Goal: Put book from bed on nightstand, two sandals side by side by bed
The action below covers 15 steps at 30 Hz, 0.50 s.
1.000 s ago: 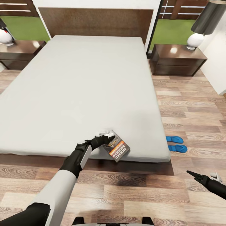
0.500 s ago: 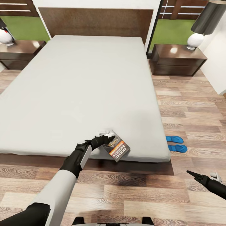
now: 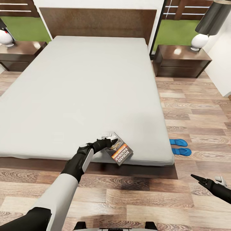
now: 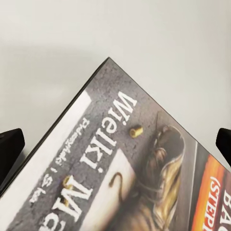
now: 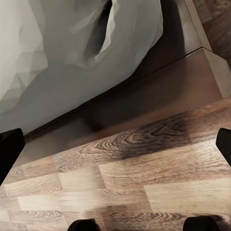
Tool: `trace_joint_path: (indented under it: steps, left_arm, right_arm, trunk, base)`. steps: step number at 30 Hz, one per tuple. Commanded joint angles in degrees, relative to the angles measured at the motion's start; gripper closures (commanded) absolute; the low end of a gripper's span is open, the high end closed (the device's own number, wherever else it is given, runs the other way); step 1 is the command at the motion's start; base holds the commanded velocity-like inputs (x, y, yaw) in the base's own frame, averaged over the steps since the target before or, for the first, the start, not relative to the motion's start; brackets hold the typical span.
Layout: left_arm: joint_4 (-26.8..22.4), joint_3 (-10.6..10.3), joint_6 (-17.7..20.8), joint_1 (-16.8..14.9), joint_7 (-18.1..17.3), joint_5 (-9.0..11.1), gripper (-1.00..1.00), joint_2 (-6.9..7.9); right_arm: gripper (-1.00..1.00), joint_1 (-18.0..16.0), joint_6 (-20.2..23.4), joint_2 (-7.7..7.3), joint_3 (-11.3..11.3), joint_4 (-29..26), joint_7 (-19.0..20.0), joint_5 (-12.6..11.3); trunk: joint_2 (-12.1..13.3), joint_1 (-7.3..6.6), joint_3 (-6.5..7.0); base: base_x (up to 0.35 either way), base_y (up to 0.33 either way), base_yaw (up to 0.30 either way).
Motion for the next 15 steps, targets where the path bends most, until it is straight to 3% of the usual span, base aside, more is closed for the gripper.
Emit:
trace_joint_path:
  steps: [1,15]
  left_arm:
    - [-0.1,0.0,0.6,0.0,0.0,0.6,-1.00,0.00]
    - [-0.1,0.0,0.6,0.0,0.0,0.5,-1.00,0.00]
  right_arm:
    - [-1.00,0.0,0.4,0.00,0.0,0.0,0.1,-0.3]
    - [-1.00,0.0,0.4,-0.01,0.0,0.0,0.1,-0.3]
  trunk:
    - [0.0,0.00,-0.03]
    - [0.0,0.00,-0.03]
  base:
    - [0.000,0.000,0.000]
    - [0.000,0.000,0.000]
